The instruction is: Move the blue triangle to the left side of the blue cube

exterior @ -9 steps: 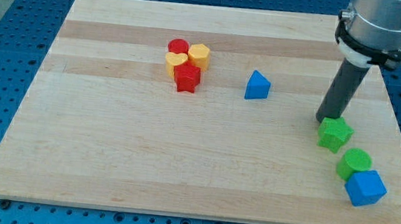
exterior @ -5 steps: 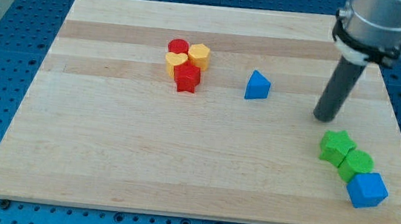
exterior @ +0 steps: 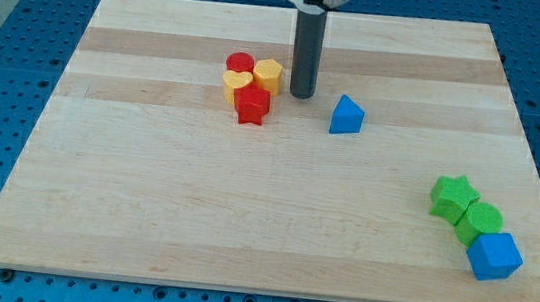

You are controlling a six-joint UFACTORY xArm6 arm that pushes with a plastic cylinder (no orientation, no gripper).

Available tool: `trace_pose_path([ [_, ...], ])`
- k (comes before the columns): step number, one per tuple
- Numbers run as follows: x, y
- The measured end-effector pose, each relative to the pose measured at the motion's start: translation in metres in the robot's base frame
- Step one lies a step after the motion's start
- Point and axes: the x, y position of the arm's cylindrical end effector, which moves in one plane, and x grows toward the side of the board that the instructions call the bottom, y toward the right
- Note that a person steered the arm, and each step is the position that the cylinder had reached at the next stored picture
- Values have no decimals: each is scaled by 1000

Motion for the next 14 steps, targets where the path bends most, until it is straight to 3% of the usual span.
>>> trace_pose_path([
  [4, 45, 69],
  [12, 186, 101],
  [14, 204, 70],
])
